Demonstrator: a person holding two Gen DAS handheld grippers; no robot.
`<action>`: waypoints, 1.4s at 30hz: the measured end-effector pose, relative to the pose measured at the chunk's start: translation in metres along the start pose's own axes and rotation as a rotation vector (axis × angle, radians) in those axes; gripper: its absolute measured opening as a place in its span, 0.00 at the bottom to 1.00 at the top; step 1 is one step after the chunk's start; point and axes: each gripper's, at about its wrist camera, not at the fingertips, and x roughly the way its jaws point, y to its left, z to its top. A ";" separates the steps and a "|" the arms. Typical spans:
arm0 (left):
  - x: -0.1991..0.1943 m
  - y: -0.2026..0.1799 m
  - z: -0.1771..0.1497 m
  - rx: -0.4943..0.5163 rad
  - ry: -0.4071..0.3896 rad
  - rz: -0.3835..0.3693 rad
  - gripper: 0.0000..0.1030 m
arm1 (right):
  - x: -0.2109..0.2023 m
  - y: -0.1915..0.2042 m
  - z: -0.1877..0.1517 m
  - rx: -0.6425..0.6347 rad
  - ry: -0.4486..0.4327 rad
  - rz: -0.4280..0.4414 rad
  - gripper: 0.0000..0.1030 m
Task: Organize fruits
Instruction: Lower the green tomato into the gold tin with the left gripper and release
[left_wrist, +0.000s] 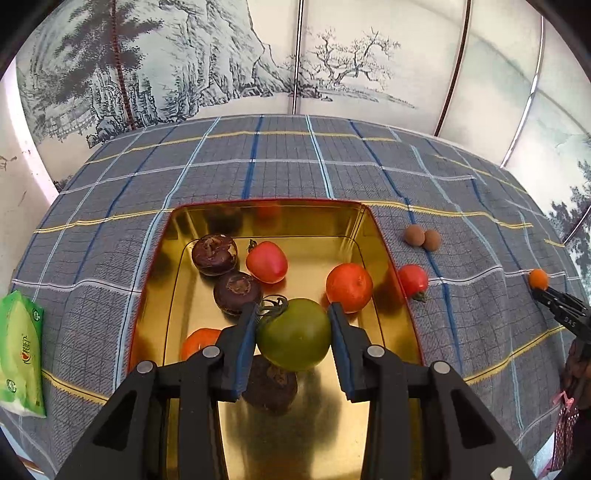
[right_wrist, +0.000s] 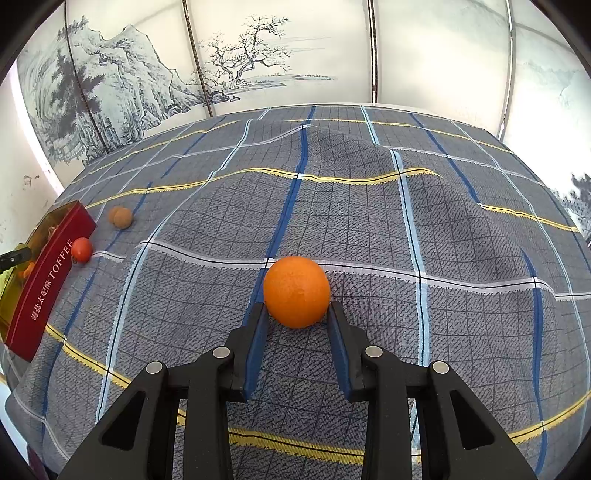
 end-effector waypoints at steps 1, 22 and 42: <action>0.002 0.000 0.000 0.001 0.005 0.001 0.33 | 0.000 0.000 0.000 -0.002 0.000 -0.002 0.33; -0.022 -0.018 0.000 0.055 -0.087 0.081 0.48 | 0.000 0.001 0.000 -0.014 0.002 -0.015 0.33; -0.083 0.016 -0.051 0.021 -0.247 0.206 0.67 | -0.048 0.025 -0.014 0.002 -0.052 0.028 0.20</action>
